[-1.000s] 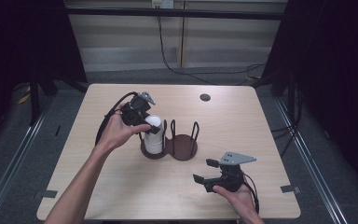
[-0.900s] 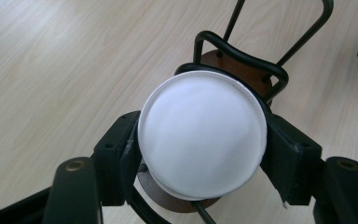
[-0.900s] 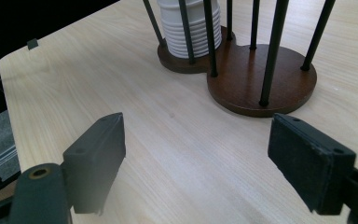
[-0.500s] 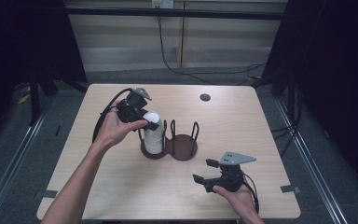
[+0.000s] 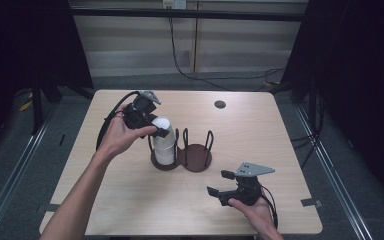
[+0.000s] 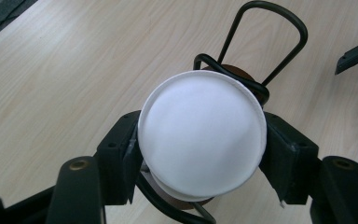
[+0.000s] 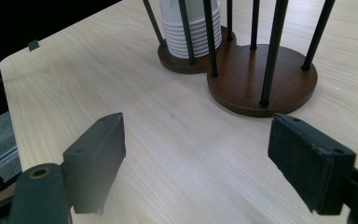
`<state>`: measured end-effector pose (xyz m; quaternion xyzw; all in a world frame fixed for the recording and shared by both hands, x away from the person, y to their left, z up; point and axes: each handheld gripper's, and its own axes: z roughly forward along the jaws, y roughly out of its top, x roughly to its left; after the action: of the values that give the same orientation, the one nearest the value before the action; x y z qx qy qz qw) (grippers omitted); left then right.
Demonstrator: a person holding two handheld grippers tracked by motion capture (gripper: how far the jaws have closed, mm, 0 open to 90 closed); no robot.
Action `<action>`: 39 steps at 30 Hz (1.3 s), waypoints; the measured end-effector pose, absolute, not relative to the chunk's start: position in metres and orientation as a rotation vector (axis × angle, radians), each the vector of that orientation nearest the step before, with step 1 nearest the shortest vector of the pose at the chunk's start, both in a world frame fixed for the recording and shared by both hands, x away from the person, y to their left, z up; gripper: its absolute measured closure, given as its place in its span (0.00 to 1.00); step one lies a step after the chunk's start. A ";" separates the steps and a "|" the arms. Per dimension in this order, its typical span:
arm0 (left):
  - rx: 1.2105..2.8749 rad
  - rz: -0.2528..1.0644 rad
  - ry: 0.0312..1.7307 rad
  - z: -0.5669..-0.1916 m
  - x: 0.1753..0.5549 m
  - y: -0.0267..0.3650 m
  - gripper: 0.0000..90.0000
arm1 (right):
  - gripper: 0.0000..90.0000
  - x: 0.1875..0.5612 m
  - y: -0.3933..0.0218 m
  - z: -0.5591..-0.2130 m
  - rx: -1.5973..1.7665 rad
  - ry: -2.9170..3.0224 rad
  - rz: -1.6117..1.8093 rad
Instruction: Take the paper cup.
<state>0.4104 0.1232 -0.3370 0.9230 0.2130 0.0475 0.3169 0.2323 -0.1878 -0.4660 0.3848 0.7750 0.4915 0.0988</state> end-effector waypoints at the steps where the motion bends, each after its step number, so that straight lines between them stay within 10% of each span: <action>1: 2.425 0.123 0.565 -0.336 0.410 0.124 0.40 | 0.21 0.232 -0.188 -0.466 1.137 2.293 1.454; 39: 2.218 0.115 0.579 -0.312 0.401 0.155 0.41 | 0.21 0.232 -0.187 -0.467 1.142 2.294 1.457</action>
<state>0.4011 0.1549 -0.3122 0.8811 0.2300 0.0457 0.4107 0.2325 -0.1868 -0.4667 0.3857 0.7745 0.4919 0.0970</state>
